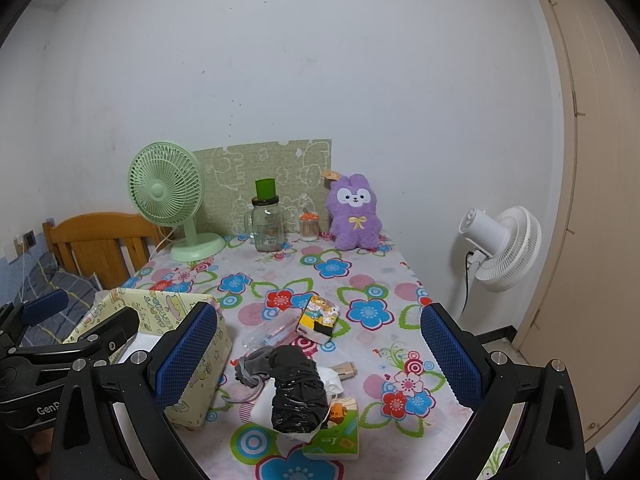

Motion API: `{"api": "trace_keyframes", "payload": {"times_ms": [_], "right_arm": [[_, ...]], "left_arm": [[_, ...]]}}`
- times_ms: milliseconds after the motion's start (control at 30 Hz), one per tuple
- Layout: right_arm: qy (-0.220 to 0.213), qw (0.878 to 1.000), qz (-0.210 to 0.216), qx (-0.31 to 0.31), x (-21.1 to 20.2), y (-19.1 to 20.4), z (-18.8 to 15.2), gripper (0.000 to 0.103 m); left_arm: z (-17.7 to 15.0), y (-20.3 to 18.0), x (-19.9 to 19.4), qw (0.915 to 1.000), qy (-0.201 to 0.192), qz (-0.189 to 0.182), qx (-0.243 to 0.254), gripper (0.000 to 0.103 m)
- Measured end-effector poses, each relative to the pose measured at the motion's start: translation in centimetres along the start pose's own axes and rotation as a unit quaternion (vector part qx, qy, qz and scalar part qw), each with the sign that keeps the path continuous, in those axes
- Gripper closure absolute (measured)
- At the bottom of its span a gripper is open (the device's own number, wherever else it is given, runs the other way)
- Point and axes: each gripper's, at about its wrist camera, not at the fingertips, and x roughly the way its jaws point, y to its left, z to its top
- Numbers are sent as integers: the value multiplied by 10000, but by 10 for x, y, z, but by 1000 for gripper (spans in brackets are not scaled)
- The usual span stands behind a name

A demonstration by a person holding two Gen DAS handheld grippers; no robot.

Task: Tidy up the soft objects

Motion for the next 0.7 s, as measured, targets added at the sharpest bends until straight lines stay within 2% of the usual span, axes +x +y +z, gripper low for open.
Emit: {"api": "trace_keyframes", "payload": {"times_ms": [533,700], "right_arm": [[30,10000,8,-27,2,1,-1,0],[52,10000,-43,-27,6,-2,-1,1]], "left_arm": [[-5,-5,4,10000,34,57,-49,8],[-10,-15,13,9999,161,-24,-10,14]]}}
